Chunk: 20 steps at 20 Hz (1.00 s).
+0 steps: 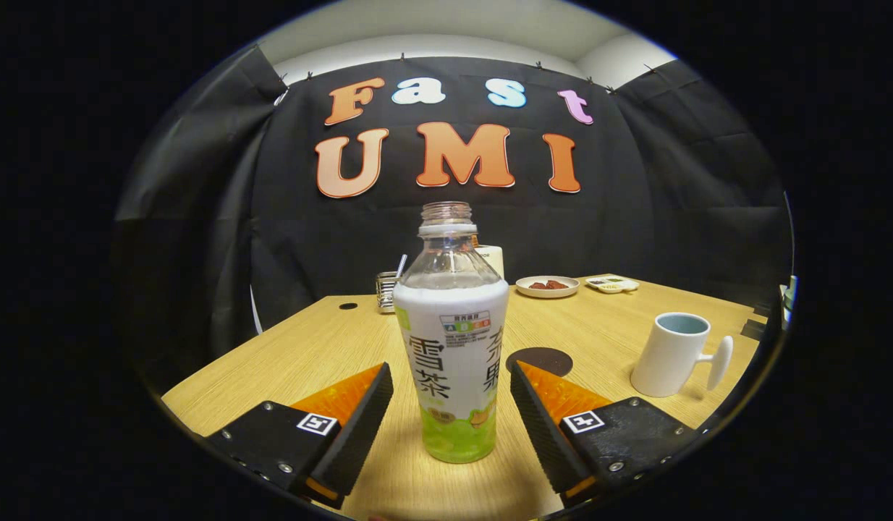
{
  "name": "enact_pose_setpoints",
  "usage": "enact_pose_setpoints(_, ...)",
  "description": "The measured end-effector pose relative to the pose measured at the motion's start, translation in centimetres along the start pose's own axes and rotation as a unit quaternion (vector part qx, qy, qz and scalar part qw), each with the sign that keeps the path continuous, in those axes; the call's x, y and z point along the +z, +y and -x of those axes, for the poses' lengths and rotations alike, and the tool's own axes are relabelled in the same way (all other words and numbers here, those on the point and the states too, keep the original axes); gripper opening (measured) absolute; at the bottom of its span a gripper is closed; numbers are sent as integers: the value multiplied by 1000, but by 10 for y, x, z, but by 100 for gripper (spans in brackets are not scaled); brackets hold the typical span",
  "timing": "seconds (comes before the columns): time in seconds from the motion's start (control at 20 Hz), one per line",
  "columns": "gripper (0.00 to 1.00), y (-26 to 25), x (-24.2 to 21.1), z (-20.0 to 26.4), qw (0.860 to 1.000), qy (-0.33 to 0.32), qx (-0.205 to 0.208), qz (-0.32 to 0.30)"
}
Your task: Take the bottle from table, then pour the juice into the cup, finally place the bottle on the coaster
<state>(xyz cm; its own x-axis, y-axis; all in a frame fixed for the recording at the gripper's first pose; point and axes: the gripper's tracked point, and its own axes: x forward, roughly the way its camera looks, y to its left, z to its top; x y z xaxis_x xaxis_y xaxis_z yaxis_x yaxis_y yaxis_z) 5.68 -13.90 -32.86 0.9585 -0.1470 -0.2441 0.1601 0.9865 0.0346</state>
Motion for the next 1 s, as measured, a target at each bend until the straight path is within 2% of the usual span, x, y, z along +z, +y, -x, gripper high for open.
enact_pose_setpoints(0.05,93,0,0,-2,1000,-3,1,1)
enact_pose_setpoints(0.2,61,-1,2,-5,1000,-2,3,1)
enact_pose_setpoints(0.25,56,3,1,-8,1000,3,8,12)
enact_pose_setpoints(0.3,45,7,2,-9,1000,9,22,18)
enact_pose_setpoints(0.4,36,13,3,-7,999,26,38,9)
enact_pose_setpoints(0.6,36,7,14,-5,999,27,21,-15)
enact_pose_setpoints(0.7,36,7,18,-3,998,33,25,-37)
enact_pose_setpoints(1.0,36,3,40,3,984,32,43,-169)
